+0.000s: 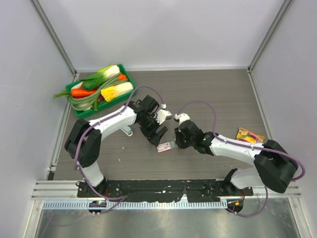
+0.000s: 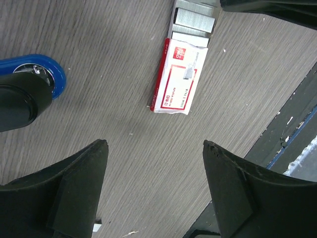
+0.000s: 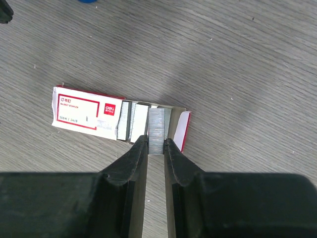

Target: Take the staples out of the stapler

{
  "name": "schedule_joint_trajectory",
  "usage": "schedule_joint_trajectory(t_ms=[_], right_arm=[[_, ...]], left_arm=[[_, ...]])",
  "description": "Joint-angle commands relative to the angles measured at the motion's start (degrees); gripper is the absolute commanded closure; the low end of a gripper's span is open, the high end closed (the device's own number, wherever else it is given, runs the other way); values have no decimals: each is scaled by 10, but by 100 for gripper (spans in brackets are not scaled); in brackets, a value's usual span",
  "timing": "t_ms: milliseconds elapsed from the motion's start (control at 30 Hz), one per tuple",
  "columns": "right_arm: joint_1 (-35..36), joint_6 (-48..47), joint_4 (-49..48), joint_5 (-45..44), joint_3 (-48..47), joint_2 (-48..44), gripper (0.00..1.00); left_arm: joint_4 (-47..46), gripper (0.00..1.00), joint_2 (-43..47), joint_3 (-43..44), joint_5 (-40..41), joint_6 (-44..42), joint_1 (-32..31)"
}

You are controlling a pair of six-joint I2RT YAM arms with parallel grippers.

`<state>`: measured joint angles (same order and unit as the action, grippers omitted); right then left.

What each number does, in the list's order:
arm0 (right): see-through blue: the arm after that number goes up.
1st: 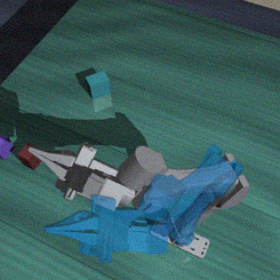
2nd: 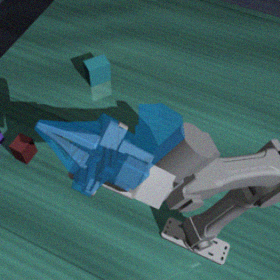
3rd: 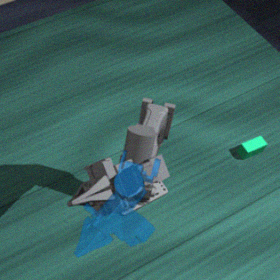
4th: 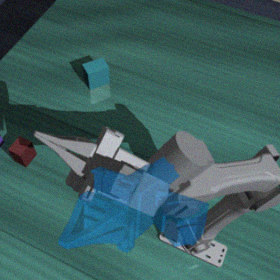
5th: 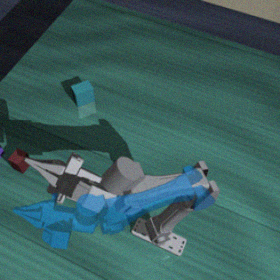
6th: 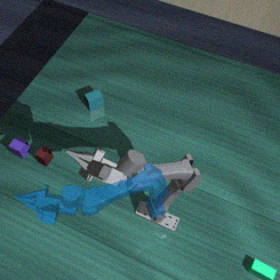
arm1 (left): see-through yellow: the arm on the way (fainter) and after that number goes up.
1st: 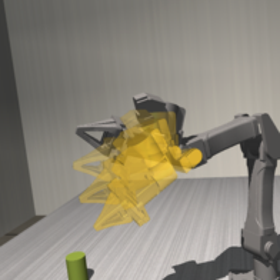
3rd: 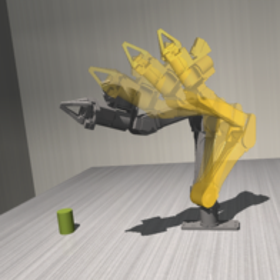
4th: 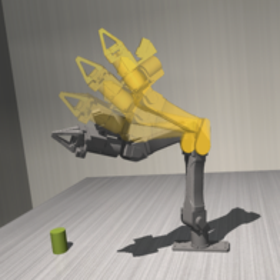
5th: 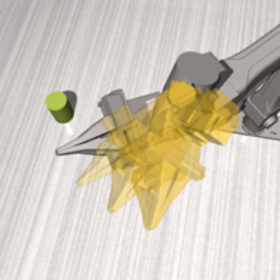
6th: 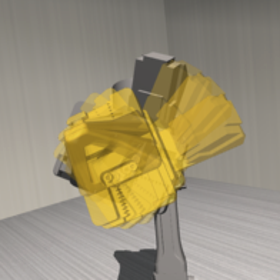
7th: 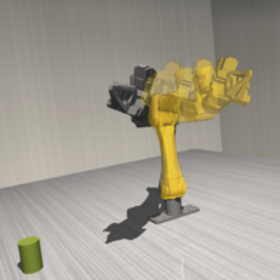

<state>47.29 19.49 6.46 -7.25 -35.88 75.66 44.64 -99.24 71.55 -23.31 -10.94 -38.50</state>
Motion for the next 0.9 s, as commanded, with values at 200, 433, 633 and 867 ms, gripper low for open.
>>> schedule_joint_trajectory(t_ms=[200, 433, 633, 867], right_arm=[[6, -3, -25, -16, -25, 24, 99], [6, -2, -22, -22, -24, 27, 99], [6, -1, -24, -19, -25, 32, 99], [7, 0, -23, -17, -27, 39, 99]], left_arm=[[-17, 21, 1, -5, 5, -1, 4], [-20, 22, 5, -7, 12, 0, 4], [-24, 23, 5, -6, 11, 3, 4], [-25, 23, 7, -8, 14, 2, 4]])
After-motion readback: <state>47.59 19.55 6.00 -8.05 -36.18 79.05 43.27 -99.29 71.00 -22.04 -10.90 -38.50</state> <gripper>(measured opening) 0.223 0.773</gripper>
